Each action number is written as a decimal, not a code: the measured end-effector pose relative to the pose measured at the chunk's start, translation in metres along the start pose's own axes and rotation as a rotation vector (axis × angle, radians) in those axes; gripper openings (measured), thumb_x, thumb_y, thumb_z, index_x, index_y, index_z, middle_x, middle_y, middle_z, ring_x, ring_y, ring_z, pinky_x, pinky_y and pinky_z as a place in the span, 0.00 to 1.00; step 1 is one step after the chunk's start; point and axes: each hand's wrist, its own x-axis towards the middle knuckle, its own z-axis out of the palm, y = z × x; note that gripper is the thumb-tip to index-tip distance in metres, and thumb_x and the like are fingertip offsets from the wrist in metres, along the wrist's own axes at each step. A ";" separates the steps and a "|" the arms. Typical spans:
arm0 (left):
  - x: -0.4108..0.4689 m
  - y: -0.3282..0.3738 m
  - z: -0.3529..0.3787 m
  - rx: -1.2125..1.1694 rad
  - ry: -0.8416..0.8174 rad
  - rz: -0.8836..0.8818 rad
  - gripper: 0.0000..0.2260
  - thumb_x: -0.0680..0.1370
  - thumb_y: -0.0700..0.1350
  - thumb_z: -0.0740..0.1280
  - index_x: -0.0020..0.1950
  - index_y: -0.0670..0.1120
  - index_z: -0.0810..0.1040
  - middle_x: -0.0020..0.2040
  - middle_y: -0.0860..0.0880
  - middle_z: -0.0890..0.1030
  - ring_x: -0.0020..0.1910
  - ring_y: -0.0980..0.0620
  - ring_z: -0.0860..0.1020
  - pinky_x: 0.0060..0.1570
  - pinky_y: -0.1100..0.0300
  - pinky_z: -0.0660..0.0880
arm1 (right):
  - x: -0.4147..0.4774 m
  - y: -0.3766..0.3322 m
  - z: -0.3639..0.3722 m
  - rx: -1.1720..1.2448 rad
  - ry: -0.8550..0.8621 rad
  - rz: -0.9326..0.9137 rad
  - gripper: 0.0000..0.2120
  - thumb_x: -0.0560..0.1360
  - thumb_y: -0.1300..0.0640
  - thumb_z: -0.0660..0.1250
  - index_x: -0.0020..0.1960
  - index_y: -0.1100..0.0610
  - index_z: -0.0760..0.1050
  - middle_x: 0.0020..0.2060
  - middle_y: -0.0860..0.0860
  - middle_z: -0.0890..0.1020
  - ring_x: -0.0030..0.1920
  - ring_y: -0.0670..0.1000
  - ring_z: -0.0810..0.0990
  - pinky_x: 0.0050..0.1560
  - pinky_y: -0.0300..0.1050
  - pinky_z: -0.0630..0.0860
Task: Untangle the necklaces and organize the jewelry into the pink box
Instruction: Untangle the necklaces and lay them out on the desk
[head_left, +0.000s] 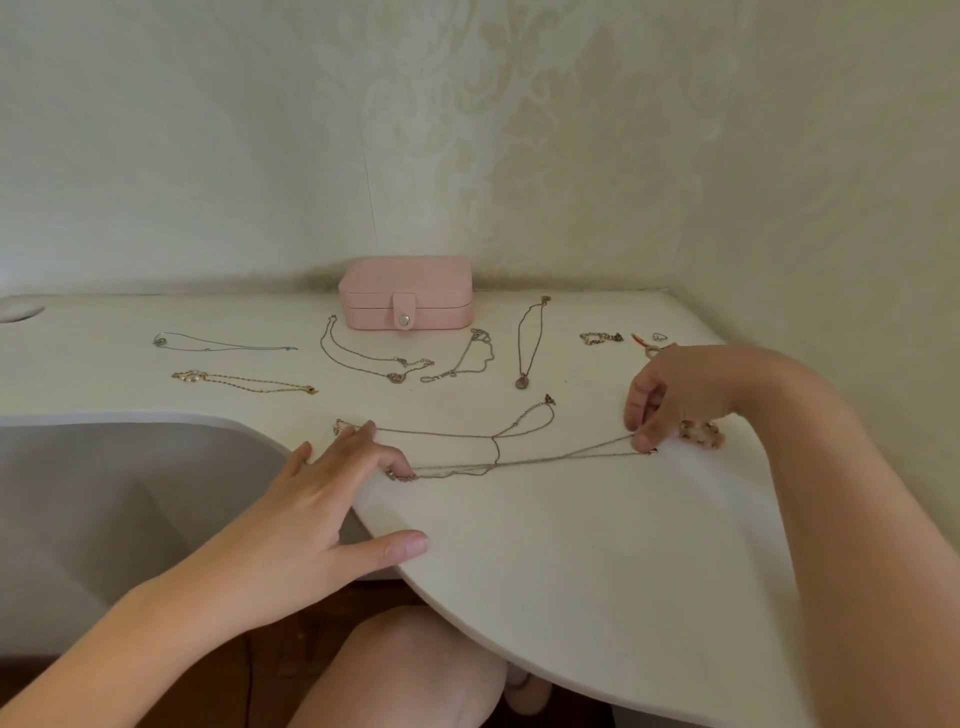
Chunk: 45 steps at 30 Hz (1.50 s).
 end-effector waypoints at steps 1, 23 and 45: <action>0.001 0.000 0.001 0.012 0.018 -0.018 0.28 0.63 0.79 0.48 0.59 0.69 0.57 0.75 0.60 0.50 0.73 0.66 0.46 0.71 0.63 0.39 | -0.001 -0.001 -0.001 -0.013 -0.015 0.005 0.07 0.67 0.57 0.77 0.42 0.52 0.80 0.28 0.43 0.78 0.25 0.39 0.75 0.34 0.35 0.69; -0.012 0.023 -0.014 0.517 0.370 -0.086 0.29 0.76 0.65 0.53 0.57 0.45 0.80 0.42 0.50 0.82 0.47 0.50 0.80 0.35 0.62 0.70 | -0.012 0.005 -0.009 -0.430 -0.125 0.258 0.08 0.69 0.65 0.72 0.45 0.55 0.77 0.24 0.47 0.74 0.27 0.46 0.71 0.29 0.35 0.66; 0.084 0.009 0.007 -0.005 -0.131 0.264 0.21 0.82 0.53 0.51 0.76 0.58 0.54 0.75 0.62 0.53 0.74 0.63 0.47 0.73 0.63 0.44 | -0.073 -0.044 0.126 -0.032 0.330 -0.222 0.23 0.81 0.43 0.47 0.76 0.40 0.49 0.76 0.40 0.48 0.76 0.44 0.43 0.71 0.38 0.38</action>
